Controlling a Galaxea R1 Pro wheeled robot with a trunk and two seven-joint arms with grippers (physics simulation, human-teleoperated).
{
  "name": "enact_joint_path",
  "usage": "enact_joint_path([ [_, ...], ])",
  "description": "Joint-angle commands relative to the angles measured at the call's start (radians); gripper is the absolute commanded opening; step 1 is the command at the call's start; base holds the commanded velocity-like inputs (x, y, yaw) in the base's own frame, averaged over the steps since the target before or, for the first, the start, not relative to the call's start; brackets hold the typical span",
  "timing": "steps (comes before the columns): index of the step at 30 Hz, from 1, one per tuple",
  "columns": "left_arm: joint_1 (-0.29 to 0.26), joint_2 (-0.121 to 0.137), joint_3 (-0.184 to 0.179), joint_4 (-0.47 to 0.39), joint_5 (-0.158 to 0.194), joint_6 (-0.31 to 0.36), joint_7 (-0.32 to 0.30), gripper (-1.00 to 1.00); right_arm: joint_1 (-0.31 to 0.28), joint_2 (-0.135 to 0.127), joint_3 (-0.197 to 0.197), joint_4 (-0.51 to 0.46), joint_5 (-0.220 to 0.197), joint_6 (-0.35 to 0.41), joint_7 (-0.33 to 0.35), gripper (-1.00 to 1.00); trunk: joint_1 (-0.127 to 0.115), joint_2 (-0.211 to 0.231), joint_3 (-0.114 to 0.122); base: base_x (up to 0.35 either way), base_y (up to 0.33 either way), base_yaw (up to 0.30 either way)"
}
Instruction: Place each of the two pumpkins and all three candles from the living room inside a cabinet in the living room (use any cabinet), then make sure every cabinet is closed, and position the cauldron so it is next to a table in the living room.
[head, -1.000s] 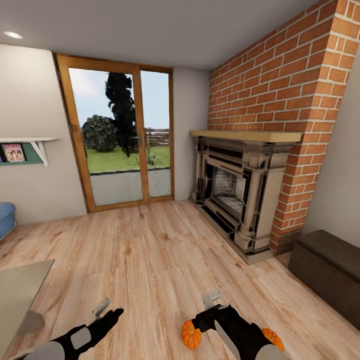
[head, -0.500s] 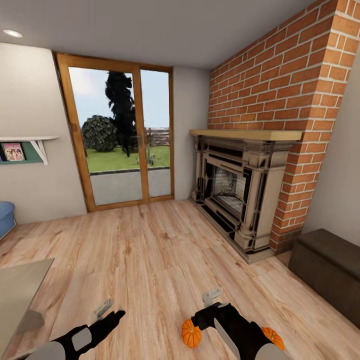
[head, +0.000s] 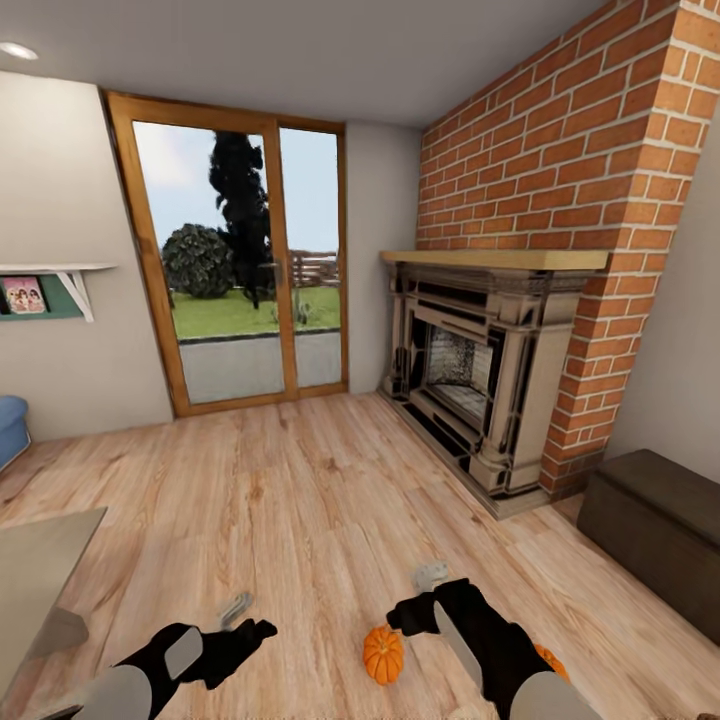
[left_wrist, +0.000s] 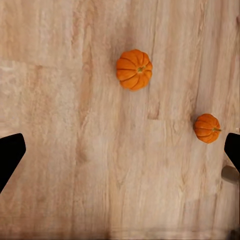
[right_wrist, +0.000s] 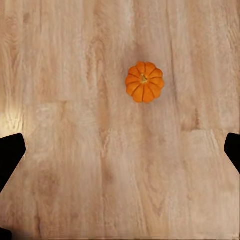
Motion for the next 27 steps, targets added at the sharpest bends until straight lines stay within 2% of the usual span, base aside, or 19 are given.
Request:
enact_joint_path([
  [1,0.000,-0.008,0.000,-0.003,0.001,0.019,0.001,1.00,-0.001,0.000,-0.017,-0.026,-0.005,0.041,-0.001,1.00,0.004,-0.008,-0.006,0.000,0.000,0.000],
  [5,-0.004,-0.031,0.000,-0.006,-0.024,0.035,-0.001,1.00,-0.003,-0.001,-0.058,-0.091,-0.006,0.138,0.001,1.00,0.019,-0.036,-0.025,0.000,0.000,-0.041],
  [7,-0.006,-0.038,0.001,-0.006,-0.029,0.037,-0.001,1.00,-0.003,-0.002,-0.068,-0.107,-0.006,0.157,0.001,1.00,0.027,-0.050,-0.034,0.000,0.000,-0.118],
  [9,-0.009,-0.058,0.001,-0.007,-0.036,0.041,-0.001,1.00,-0.006,-0.003,-0.089,-0.131,-0.006,0.186,0.002,1.00,0.035,-0.064,-0.043,0.000,0.000,-0.165],
  [13,-0.011,-0.072,0.001,-0.007,-0.038,0.053,-0.006,1.00,-0.009,-0.008,-0.094,-0.139,-0.006,0.193,0.003,1.00,0.050,-0.092,-0.061,0.000,0.000,-0.187],
  [18,-0.013,-0.077,0.001,-0.022,-0.038,0.083,-0.009,1.00,-0.019,-0.011,-0.095,-0.162,-0.007,0.200,0.008,1.00,0.069,-0.127,-0.084,0.000,0.000,-0.192],
  [21,-0.015,-0.091,0.000,-0.062,-0.038,0.112,-0.011,1.00,-0.026,-0.020,-0.095,-0.191,-0.007,0.243,0.012,1.00,0.081,-0.148,-0.097,0.000,0.000,-0.190],
  [23,-0.015,-0.103,0.000,-0.110,-0.037,0.144,-0.012,1.00,-0.028,-0.036,-0.096,-0.226,-0.007,0.294,0.039,1.00,0.088,-0.162,-0.106,0.000,0.000,-0.189],
  [27,-0.015,-0.108,-0.001,-0.145,-0.037,0.188,-0.035,1.00,-0.029,-0.055,-0.096,-0.268,-0.007,0.324,0.110,1.00,0.104,-0.190,-0.124,0.000,0.000,-0.189],
])
